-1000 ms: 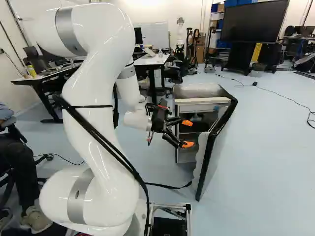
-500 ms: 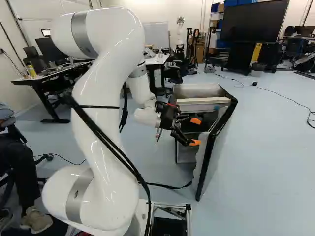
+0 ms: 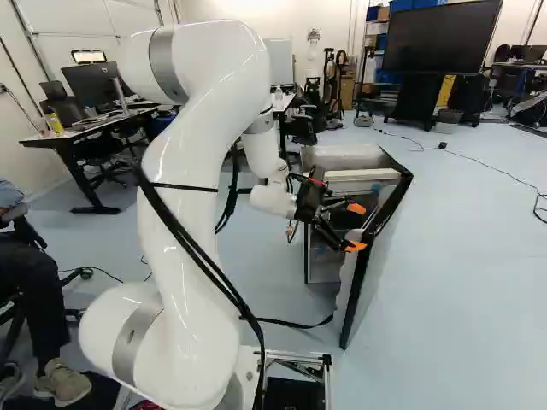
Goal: Open the fridge door
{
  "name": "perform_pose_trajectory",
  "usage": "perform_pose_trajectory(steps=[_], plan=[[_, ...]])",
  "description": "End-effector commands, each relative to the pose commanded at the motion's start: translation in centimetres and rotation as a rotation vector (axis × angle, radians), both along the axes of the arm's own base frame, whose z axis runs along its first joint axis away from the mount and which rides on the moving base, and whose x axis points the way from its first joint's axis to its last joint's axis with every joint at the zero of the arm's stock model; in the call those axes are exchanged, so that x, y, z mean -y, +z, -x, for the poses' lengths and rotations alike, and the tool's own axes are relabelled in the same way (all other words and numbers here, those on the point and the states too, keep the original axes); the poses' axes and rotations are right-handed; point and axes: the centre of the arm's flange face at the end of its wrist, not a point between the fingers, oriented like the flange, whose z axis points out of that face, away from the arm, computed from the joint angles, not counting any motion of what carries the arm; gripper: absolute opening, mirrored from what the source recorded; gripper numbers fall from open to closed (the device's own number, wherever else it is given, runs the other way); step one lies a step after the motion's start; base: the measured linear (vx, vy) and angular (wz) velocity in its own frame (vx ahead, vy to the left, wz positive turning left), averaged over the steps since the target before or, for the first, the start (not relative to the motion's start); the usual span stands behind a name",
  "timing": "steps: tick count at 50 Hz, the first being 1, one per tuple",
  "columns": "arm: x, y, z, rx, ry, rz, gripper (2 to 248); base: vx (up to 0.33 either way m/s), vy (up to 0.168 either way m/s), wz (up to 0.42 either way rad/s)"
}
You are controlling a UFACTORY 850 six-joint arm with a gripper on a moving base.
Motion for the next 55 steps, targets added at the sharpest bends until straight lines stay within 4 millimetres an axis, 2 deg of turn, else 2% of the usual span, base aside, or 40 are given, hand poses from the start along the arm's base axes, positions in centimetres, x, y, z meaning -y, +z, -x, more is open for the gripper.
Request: perform_pose_trajectory(steps=[25, 55], plan=[[5.6, -0.3, -0.4, 0.032, -0.047, -0.02, 247, 0.0, 0.0, 0.0], [11.0, -0.4, 1.7, 0.04, -0.089, -0.034, 247, 0.0, 0.0, 0.0]])
